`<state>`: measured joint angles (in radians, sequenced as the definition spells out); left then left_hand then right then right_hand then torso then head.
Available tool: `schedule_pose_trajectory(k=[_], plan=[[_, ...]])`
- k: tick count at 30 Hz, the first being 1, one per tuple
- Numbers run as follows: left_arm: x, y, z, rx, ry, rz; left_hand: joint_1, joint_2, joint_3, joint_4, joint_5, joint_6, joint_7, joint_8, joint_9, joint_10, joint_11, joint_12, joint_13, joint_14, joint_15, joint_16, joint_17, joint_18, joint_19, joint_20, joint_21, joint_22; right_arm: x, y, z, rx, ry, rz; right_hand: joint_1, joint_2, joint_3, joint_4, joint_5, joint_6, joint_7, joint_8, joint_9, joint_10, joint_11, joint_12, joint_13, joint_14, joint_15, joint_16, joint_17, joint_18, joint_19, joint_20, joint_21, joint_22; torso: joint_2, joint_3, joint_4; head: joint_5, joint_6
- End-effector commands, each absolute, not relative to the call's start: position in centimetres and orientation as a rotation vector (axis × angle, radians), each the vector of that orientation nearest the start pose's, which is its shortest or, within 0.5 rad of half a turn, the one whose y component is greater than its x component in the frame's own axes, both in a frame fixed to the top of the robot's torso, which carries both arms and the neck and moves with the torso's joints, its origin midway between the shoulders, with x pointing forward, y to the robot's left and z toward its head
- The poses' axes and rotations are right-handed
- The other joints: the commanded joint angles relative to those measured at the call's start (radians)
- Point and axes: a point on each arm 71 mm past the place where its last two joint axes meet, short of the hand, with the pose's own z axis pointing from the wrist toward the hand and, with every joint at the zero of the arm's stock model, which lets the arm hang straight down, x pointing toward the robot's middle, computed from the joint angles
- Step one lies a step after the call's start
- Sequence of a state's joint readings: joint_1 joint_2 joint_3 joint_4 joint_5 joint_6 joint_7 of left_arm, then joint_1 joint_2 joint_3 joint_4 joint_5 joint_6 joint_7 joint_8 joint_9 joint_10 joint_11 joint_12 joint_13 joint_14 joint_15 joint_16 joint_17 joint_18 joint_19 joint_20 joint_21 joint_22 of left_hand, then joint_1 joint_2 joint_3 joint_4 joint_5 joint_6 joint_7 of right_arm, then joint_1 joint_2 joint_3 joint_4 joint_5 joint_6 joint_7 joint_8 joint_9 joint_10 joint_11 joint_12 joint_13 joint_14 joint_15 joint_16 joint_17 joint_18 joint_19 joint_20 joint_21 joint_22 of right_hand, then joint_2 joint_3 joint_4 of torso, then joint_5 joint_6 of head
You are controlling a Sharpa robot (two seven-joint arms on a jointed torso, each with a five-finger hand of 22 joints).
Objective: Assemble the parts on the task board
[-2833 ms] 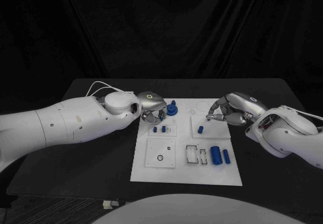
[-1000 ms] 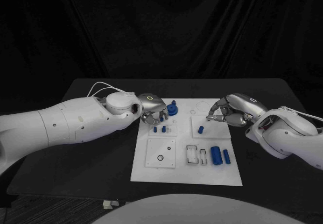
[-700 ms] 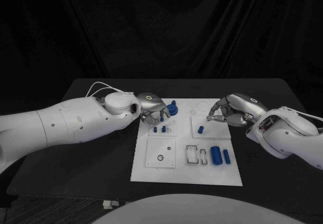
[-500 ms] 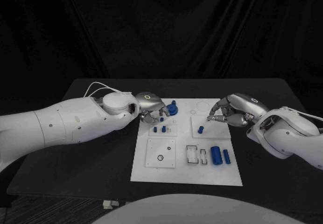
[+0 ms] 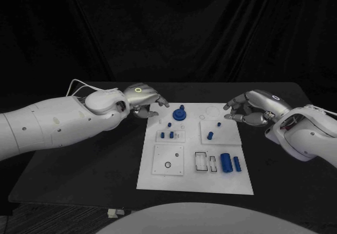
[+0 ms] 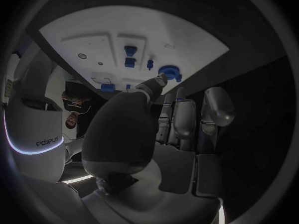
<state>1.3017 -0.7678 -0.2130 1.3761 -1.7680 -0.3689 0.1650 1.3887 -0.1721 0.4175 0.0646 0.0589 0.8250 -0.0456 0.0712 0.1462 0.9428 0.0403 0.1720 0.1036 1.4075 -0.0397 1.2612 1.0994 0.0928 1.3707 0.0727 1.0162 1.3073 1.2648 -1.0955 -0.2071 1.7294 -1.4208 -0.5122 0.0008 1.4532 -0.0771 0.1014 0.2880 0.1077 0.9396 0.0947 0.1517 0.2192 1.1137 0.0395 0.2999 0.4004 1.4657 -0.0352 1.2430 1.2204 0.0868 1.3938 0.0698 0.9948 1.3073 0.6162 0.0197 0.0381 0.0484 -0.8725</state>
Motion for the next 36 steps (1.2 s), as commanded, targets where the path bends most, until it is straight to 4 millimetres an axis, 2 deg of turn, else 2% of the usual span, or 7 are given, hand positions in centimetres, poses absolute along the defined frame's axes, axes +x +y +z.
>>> schedule_pose_trajectory(k=[1, 6, 13, 19, 22, 25, 36], plan=[[49.0, 19.3, -17.9, 0.741, 1.376, -0.647, -0.014, -0.003, -0.016, 0.022, -0.01, 0.006, -0.012, 0.004, -0.002, -0.024, -0.004, -0.005, -0.004, -0.012, -0.001, -0.014, -0.014, 0.009, -0.013, -0.002, -0.023, 0.124, 43.4, -26.0, -17.6, -0.157, 1.607, 0.59, 0.02, -0.012, 0.013, -0.001, -0.002, -0.016, -0.005, -0.022, -0.019, -0.021, 0.02, -0.067, -0.058, 0.007, 0.018, -0.025, -0.024, 0.021, -0.016, 0.014, -0.044, 0.108, 0.0, -0.0002, 0.0001, -0.006, 0.0], [48.4, 21.5, -16.1, 0.724, 1.323, -0.632, -0.018, -0.003, -0.048, 0.061, -0.011, 0.022, -0.025, 0.006, -0.005, -0.046, -0.017, 0.01, -0.003, -0.062, -0.004, -0.091, -0.105, 0.023, -0.058, -0.003, -0.128, 0.098, 44.4, -25.5, -15.8, -0.301, 1.589, 0.45, 0.054, -0.028, 0.028, -0.008, -0.023, -0.036, -0.038, -0.045, -0.041, -0.048, 0.031, -0.116, -0.107, -0.013, 0.014, -0.062, -0.059, 0.032, -0.035, 0.019, -0.102, 0.095, -0.001, -0.0003, -0.0001, -0.014, 0.0], [48.3, 24.0, -15.1, 0.587, 1.297, -0.686, -0.003, 0.003, -0.044, 0.078, -0.01, 0.047, -0.014, 0.014, -0.005, -0.024, -0.025, 0.043, 0.007, -0.059, -0.01, -0.093, -0.102, 0.023, -0.058, -0.006, -0.136, 0.097, 45.4, -24.6, -15.5, -0.477, 1.537, 0.326, 0.068, -0.054, 0.038, -0.002, -0.055, -0.048, -0.082, -0.058, -0.057, -0.025, 0.009, -0.124, -0.132, -0.021, -0.008, -0.081, -0.077, 0.031, -0.034, 0.0, -0.111, 0.095, -0.001, -0.0001, 0.0003, -0.018, 0.0], [48.3, 25.4, -15.3, 0.483, 1.306, -0.737, 0.004, 0.0, -0.043, 0.091, -0.008, 0.058, 0.018, 0.013, -0.007, -0.033, -0.008, 0.061, 0.013, -0.056, -0.007, -0.088, -0.093, 0.02, -0.046, -0.007, -0.12, 0.102, 46.1, -24.2, -16.8, -0.536, 1.576, 0.273, 0.049, -0.061, 0.033, 0.002, -0.057, -0.05, -0.076, -0.061, -0.062, -0.028, 0.008, -0.131, -0.14, -0.019, -0.01, -0.079, -0.074, 0.029, -0.03, -0.003, -0.105, 0.097, -0.001, -0.0008, 0.0003, -0.042, 0.0], [48.1, 25.7, -15.5, 0.455, 1.311, -0.756, -0.004, 0.001, -0.05, 0.11, -0.006, 0.062, 0.025, 0.011, -0.01, -0.04, -0.004, 0.073, 0.017, -0.052, -0.004, -0.082, -0.085, 0.018, -0.04, -0.005, -0.118, 0.104, 46.3, -23.8, -17.6, -0.552, 1.599, 0.265, 0.036, -0.064, 0.034, -0.002, -0.057, -0.041, -0.069, -0.06, -0.068, -0.025, 0.005, -0.135, -0.151, 0.039, -0.016, 0.069, 0.069, -0.001, 0.037, -0.01, 0.077, 0.148, 0.001, -0.0013, 0.0017, -0.056, 0.0], [48.0, 25.8, -15.8, 0.439, 1.32, -0.769, -0.002, 0.008, -0.049, 0.121, 0.002, 0.076, 0.029, 0.014, -0.01, -0.039, 0.002, 0.088, 0.021, -0.049, -0.001, -0.077, -0.079, 0.017, -0.036, -0.003, -0.115, 0.106, 46.3, -23.5, -18.5, -0.568, 1.623, 0.266, 0.033, -0.067, 0.034, -0.002, -0.057, -0.031, -0.067, -0.056, -0.069, -0.026, 0.004, -0.138, -0.156, 0.049, -0.018, 0.103, 0.101, -0.006, 0.05, -0.012, 0.11, 0.158, 0.003, -0.0017, 0.0033, -0.067, 0.0], [47.4, 26.0, -16.7, 0.424, 1.341, -0.791, 0.002, 0.01, -0.05, 0.135, 0.008, 0.073, 0.023, 0.005, -0.015, -0.045, 0.007, 0.102, 0.025, -0.049, 0.003, -0.077, -0.079, 0.018, -0.034, 0.001, -0.12, 0.107, 45.9, -22.8, -20.7, -0.592, 1.673, 0.283, 0.018, -0.069, 0.033, -0.004, -0.044, -0.008, -0.059, -0.045, -0.066, -0.039, 0.004, -0.145, -0.163, 0.049, -0.019, 0.116, 0.111, -0.006, 0.052, -0.014, 0.115, 0.158, 0.001, -0.0003, -0.0001, -0.063, 0.0]])
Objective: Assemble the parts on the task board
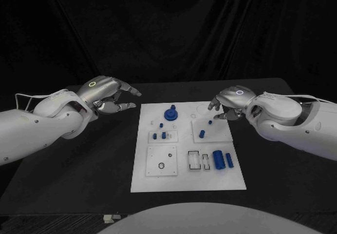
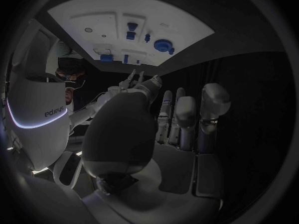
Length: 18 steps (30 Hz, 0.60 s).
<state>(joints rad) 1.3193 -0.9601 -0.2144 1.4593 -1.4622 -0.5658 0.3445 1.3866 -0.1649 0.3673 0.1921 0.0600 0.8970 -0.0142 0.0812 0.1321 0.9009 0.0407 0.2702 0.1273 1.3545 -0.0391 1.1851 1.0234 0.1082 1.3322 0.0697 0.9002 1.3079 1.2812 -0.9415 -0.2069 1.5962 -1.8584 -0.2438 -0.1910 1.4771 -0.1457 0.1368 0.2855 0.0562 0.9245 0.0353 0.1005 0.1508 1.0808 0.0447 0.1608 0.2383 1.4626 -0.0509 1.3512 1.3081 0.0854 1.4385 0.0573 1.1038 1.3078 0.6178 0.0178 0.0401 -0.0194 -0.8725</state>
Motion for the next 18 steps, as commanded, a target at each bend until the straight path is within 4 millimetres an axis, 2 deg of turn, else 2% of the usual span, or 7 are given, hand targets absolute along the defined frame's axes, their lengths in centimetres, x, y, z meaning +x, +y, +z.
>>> schedule_pose_trajectory(k=[1, 8, 9, 17, 18], plan=[[47.4, 26.0, -16.8, 0.424, 1.341, -0.792, 0.004, 0.003, 0.0, 0.007, 0.007, 0.001, -0.008, -0.005, -0.001, -0.003, 0.007, 0.004, 0.001, 0.004, 0.002, -0.001, -0.003, 0.002, 0.005, 0.004, -0.004, 0.107, 45.9, -22.8, -20.8, -0.593, 1.674, 0.284, -0.006, 0.0, -0.002, -0.001, 0.008, 0.007, 0.001, 0.006, 0.002, -0.006, -0.001, -0.006, -0.001, 0.052, -0.003, 0.007, 0.023, -0.004, 0.008, -0.002, 0.006, 0.157, -0.001, 0.0015, -0.0021, 0.005, 0.0], [47.2, 25.8, -17.0, 0.424, 1.347, -0.799, 0.003, 0.003, -0.001, 0.012, 0.008, 0.0, -0.006, -0.007, -0.002, -0.005, 0.008, 0.007, 0.001, 0.002, 0.003, -0.004, -0.006, 0.003, 0.004, 0.004, -0.009, 0.106, 45.6, -22.7, -21.7, -0.603, 1.695, 0.296, -0.006, -0.002, 0.003, -0.004, 0.038, 0.019, 0.004, 0.012, 0.007, -0.009, -0.001, -0.006, -0.004, 0.051, -0.002, 0.01, 0.025, -0.004, 0.008, -0.001, 0.009, 0.157, -0.001, 0.0014, -0.0019, 0.012, 0.0], [47.2, 25.8, -17.0, 0.424, 1.348, -0.801, 0.003, 0.003, -0.001, 0.012, 0.008, 0.0, -0.006, -0.007, -0.002, -0.005, 0.008, 0.007, 0.001, 0.002, 0.003, -0.004, -0.006, 0.003, 0.004, 0.004, -0.009, 0.106, 45.6, -22.6, -21.9, -0.604, 1.7, 0.297, -0.003, -0.003, 0.007, -0.005, 0.063, 0.028, 0.007, 0.017, 0.01, -0.01, -0.002, -0.006, -0.005, 0.05, -0.003, 0.01, 0.024, -0.004, 0.006, -0.001, 0.008, 0.157, -0.001, 0.0014, -0.0022, 0.012, 0.0], [47.0, 25.6, -17.1, 0.426, 1.351, -0.81, 0.007, 0.004, 0.0, 0.012, 0.011, -0.002, -0.005, -0.009, -0.004, -0.005, 0.008, 0.01, 0.002, 0.002, 0.004, -0.004, -0.005, 0.003, 0.004, 0.005, -0.009, 0.107, 45.4, -22.5, -23.0, -0.603, 1.723, 0.31, -0.003, -0.004, 0.008, -0.005, 0.068, 0.03, 0.007, 0.018, 0.011, -0.009, -0.002, -0.006, -0.006, 0.05, -0.003, 0.01, 0.023, -0.004, 0.006, -0.002, 0.007, 0.156, -0.001, 0.0014, -0.0024, 0.016, 0.0], [47.0, 25.5, -17.1, 0.427, 1.351, -0.811, 0.007, 0.004, 0.0, 0.012, 0.011, -0.002, -0.005, -0.009, -0.004, -0.005, 0.008, 0.01, 0.002, 0.002, 0.004, -0.004, -0.005, 0.003, 0.004, 0.005, -0.009, 0.107, 45.4, -22.5, -23.2, -0.601, 1.726, 0.312, 0.0, -0.004, 0.011, -0.007, 0.08, 0.029, 0.007, 0.017, 0.012, -0.009, -0.002, -0.006, -0.006, 0.049, -0.003, 0.008, 0.021, -0.003, 0.006, -0.002, 0.007, 0.156, -0.002, 0.0014, -0.0025, 0.017, 0.0]])
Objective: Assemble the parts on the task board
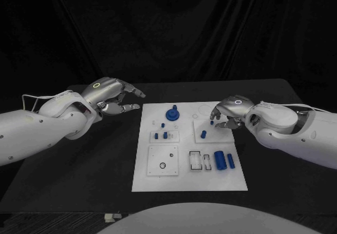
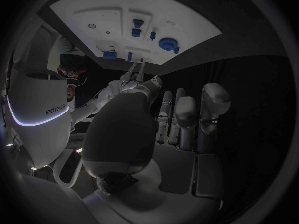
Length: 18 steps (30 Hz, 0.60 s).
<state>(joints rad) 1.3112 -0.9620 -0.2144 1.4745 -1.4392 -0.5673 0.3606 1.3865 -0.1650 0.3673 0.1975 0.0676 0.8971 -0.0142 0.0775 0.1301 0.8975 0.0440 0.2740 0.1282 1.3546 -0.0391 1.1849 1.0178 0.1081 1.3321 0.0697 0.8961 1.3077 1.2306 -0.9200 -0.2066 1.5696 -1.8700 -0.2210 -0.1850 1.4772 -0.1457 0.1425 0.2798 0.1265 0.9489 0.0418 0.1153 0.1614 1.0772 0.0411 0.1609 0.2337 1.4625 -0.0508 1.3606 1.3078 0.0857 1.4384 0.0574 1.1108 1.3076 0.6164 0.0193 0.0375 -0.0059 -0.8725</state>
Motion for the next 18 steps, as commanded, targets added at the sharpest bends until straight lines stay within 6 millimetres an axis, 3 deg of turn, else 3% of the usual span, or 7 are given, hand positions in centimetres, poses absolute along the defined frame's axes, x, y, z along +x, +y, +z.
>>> schedule_pose_trajectory(k=[1, 3, 5, 6, 9, 18], plan=[[46.98, 25.52, -17.08, 0.427, 1.352, -0.812, 0.009, 0.004, 0.0, 0.006, 0.005, -0.002, -0.004, -0.006, -0.002, -0.002, 0.005, 0.008, 0.001, 0.002, 0.004, -0.003, 0.001, 0.003, 0.004, 0.005, -0.005, 0.107, 45.35, -22.46, -23.3, -0.599, 1.727, 0.314, 0.002, -0.005, 0.01, -0.002, 0.023, 0.0, 0.0, 0.0, 0.001, -0.007, 0.002, -0.006, -0.003, 0.048, -0.003, -0.002, 0.02, -0.003, 0.005, -0.002, -0.002, 0.156, 0.0, 0.0, 0.0003, 0.005, 0.0], [46.92, 25.46, -17.1, 0.428, 1.353, -0.815, 0.011, 0.004, 0.001, 0.006, 0.007, -0.002, -0.003, -0.007, -0.003, -0.002, 0.005, 0.009, 0.002, 0.002, 0.004, -0.003, 0.001, 0.003, 0.005, 0.005, -0.004, 0.108, 45.35, -22.43, -23.48, -0.597, 1.729, 0.318, 0.009, -0.007, 0.022, -0.003, 0.067, -0.009, -0.002, -0.007, -0.001, -0.009, 0.005, -0.008, -0.007, 0.048, -0.002, -0.002, 0.02, -0.003, 0.003, -0.001, -0.002, 0.155, 0.0, 0.0, 0.0003, 0.007, 0.0], [46.86, 25.41, -17.13, 0.429, 1.353, -0.818, 0.013, 0.005, 0.001, 0.006, 0.008, -0.002, -0.002, -0.007, -0.003, -0.002, 0.006, 0.01, 0.002, 0.002, 0.004, -0.003, 0.001, 0.003, 0.004, 0.006, -0.006, 0.107, 45.38, -22.4, -23.57, -0.596, 1.727, 0.322, 0.011, -0.009, 0.028, -0.004, 0.08, -0.008, -0.001, -0.007, -0.001, -0.009, 0.005, -0.009, -0.009, 0.047, -0.002, -0.003, 0.018, -0.003, 0.003, -0.001, -0.002, 0.155, 0.0, -0.0001, 0.0002, 0.006, 0.0], [46.84, 25.39, -17.14, 0.429, 1.353, -0.819, 0.014, 0.005, 0.002, 0.006, 0.009, -0.002, -0.001, -0.007, -0.003, -0.003, 0.006, 0.011, 0.002, 0.002, 0.005, -0.003, 0.002, 0.003, 0.005, 0.006, -0.004, 0.108, 45.4, -22.39, -23.61, -0.595, 1.726, 0.324, 0.015, -0.01, 0.039, -0.004, 0.119, -0.015, -0.001, -0.012, -0.004, -0.011, 0.006, -0.012, -0.012, 0.046, -0.001, -0.003, 0.017, -0.003, 0.001, -0.001, -0.003, 0.154, 0.0, -0.0001, 0.0005, 0.006, 0.0], [46.78, 25.35, -17.2, 0.429, 1.355, -0.821, 0.017, 0.004, 0.003, 0.006, 0.011, -0.002, 0.0, -0.008, -0.004, -0.002, 0.006, 0.013, 0.002, 0.002, 0.005, -0.003, 0.002, 0.003, 0.005, 0.006, -0.006, 0.108, 45.48, -22.32, -23.67, -0.594, 1.721, 0.331, 0.019, -0.015, 0.067, -0.002, 0.174, -0.036, -0.003, -0.027, -0.014, -0.01, 0.008, -0.016, -0.02, 0.044, 0.0, -0.007, 0.012, -0.001, -0.002, 0.0, -0.009, 0.152, 0.0, 0.0002, 0.001, 0.007, 0.0], [46.65, 25.31, -17.4, 0.429, 1.36, -0.825, 0.025, 0.005, 0.005, 0.005, 0.017, -0.001, 0.004, -0.009, -0.005, -0.002, 0.008, 0.018, 0.003, 0.001, 0.006, -0.003, 0.002, 0.003, 0.006, 0.007, -0.006, 0.109, 45.67, -22.01, -23.74, -0.585, 1.706, 0.354, 0.013, -0.03, 0.157, 0.002, 0.159, -0.032, -0.008, -0.032, -0.028, -0.001, 0.012, -0.021, -0.034, 0.039, 0.003, -0.015, 0.001, 0.001, -0.01, 0.002, -0.02, 0.149, 0.0, 0.0, 0.0006, 0.006, 0.0]])
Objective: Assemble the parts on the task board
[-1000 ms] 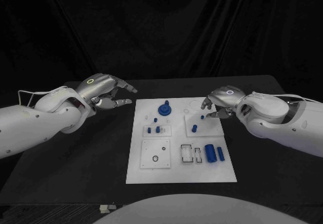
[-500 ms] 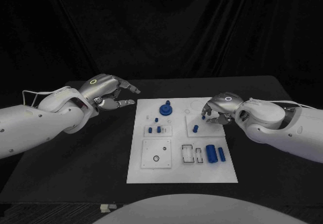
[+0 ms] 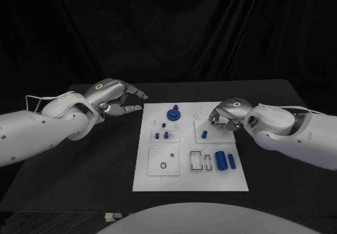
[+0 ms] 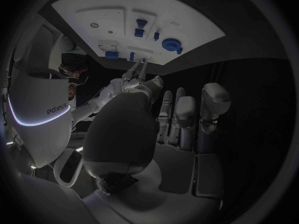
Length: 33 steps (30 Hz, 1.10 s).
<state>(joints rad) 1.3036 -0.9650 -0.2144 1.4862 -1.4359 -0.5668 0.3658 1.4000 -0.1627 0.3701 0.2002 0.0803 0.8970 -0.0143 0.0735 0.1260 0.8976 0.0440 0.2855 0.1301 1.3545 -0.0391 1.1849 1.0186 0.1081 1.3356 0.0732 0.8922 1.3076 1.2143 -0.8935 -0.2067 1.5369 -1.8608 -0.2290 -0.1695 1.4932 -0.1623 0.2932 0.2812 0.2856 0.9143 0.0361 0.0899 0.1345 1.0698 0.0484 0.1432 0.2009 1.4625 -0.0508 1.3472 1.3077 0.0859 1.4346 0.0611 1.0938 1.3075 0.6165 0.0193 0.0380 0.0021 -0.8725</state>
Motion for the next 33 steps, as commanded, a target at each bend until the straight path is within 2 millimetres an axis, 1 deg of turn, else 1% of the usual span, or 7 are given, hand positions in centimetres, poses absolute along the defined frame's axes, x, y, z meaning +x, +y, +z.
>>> schedule_pose_trajectory(k=[1, 12, 15, 16, 17, 22, 33], plan=[[46.65, 25.31, -17.42, 0.428, 1.36, -0.825, 0.013, 0.003, 0.003, 0.002, 0.006, -0.001, 0.005, -0.005, -0.001, -0.002, 0.008, 0.008, 0.001, 0.001, 0.006, -0.003, 0.001, 0.003, 0.002, 0.003, -0.003, 0.109, 45.7, -21.99, -23.73, -0.584, 1.703, 0.357, -0.006, -0.013, 0.011, 0.001, -0.001, 0.003, -0.003, -0.007, -0.002, 0.008, 0.005, -0.003, -0.002, 0.039, 0.003, -0.003, 0.001, 0.001, -0.006, -0.001, -0.002, 0.149, 0.0, 0.0, 0.0002, -0.002, 0.0], [46.62, 25.17, -17.7, 0.427, 1.37, -0.827, 0.022, 0.006, 0.008, 0.001, 0.013, 0.0, 0.009, -0.005, -0.003, -0.001, 0.011, 0.013, 0.002, 0.001, 0.007, -0.002, 0.002, 0.003, 0.003, 0.004, -0.005, 0.11, 46.12, -21.64, -23.74, -0.569, 1.683, 0.387, -0.024, -0.013, 0.065, -0.004, -0.002, 0.022, 0.008, 0.001, -0.003, 0.032, 0.004, 0.006, -0.005, 0.039, 0.004, -0.001, 0.0, 0.001, -0.007, 0.0, 0.001, 0.149, 0.0, -0.0001, 0.0007, -0.004, 0.0], [46.62, 25.14, -17.76, 0.426, 1.373, -0.828, 0.023, 0.006, 0.009, 0.001, 0.015, 0.001, 0.01, -0.005, -0.003, -0.001, 0.011, 0.014, 0.002, 0.001, 0.007, -0.002, 0.002, 0.003, 0.003, 0.005, -0.005, 0.11, 46.23, -21.58, -23.8, -0.57, 1.684, 0.389, -0.028, -0.017, 0.091, -0.017, -0.002, 0.066, 0.018, 0.025, 0.009, 0.037, 0.003, 0.007, -0.009, 0.037, 0.002, -0.006, -0.006, 0.002, -0.01, -0.001, -0.002, 0.148, 0.0, 0.0, 0.0004, -0.004, 0.0], [46.62, 25.14, -17.76, 0.426, 1.373, -0.828, 0.023, 0.006, 0.009, 0.001, 0.015, 0.001, 0.01, -0.005, -0.003, -0.001, 0.011, 0.014, 0.002, 0.001, 0.007, -0.002, 0.002, 0.003, 0.003, 0.005, -0.005, 0.11, 46.24, -21.58, -23.8, -0.57, 1.684, 0.389, -0.028, -0.017, 0.091, -0.017, -0.002, 0.066, 0.018, 0.025, 0.009, 0.037, 0.003, 0.007, -0.009, 0.037, 0.002, -0.006, -0.006, 0.002, -0.01, -0.001, -0.002, 0.148, 0.0, 0.0001, 0.0003, -0.003, 0.0], [46.62, 25.13, -17.79, 0.426, 1.374, -0.828, 0.023, 0.006, 0.009, 0.001, 0.015, 0.001, 0.01, -0.005, -0.003, -0.001, 0.011, 0.014, 0.002, 0.001, 0.007, -0.002, 0.002, 0.003, 0.003, 0.005, -0.005, 0.11, 46.29, -21.57, -23.83, -0.571, 1.684, 0.39, -0.033, -0.018, 0.101, -0.026, -0.002, 0.091, 0.023, 0.039, 0.019, 0.038, 0.004, 0.007, -0.012, 0.037, 0.003, -0.007, -0.007, 0.002, -0.011, -0.001, -0.003, 0.148, 0.0, 0.0002, 0.0001, -0.002, 0.0], [46.63, 25.15, -17.87, 0.426, 1.378, -0.828, 0.026, 0.007, 0.011, 0.001, 0.017, 0.002, 0.012, -0.005, -0.003, 0.0, 0.012, 0.017, 0.002, 0.001, 0.008, -0.003, 0.001, 0.003, 0.003, 0.005, -0.006, 0.11, 46.41, -21.52, -23.94, -0.575, 1.686, 0.391, -0.03, -0.019, 0.114, -0.05, -0.012, 0.125, 0.027, 0.061, 0.038, 0.045, 0.001, 0.01, -0.014, 0.035, 0.001, -0.011, -0.012, 0.002, -0.012, -0.002, -0.003, 0.148, 0.0, 0.0, 0.0, -0.003, 0.0], [46.59, 25.11, -18.0, 0.428, 1.383, -0.831, 0.026, 0.007, 0.011, 0.001, 0.017, 0.002, 0.013, -0.005, -0.003, 0.001, 0.012, 0.018, 0.003, 0.001, 0.008, -0.003, 0.001, 0.003, 0.003, 0.005, -0.006, 0.111, 46.6, -21.55, -24.55, -0.583, 1.721, 0.381, -0.05, -0.037, 0.108, -0.059, -0.046, 0.114, 0.027, 0.059, 0.049, 0.044, 0.003, 0.01, -0.016, 0.035, 0.002, -0.014, -0.015, 0.002, -0.013, -0.002, -0.003, 0.147, 0.0, 0.0, 0.0003, 0.0, 0.0]])
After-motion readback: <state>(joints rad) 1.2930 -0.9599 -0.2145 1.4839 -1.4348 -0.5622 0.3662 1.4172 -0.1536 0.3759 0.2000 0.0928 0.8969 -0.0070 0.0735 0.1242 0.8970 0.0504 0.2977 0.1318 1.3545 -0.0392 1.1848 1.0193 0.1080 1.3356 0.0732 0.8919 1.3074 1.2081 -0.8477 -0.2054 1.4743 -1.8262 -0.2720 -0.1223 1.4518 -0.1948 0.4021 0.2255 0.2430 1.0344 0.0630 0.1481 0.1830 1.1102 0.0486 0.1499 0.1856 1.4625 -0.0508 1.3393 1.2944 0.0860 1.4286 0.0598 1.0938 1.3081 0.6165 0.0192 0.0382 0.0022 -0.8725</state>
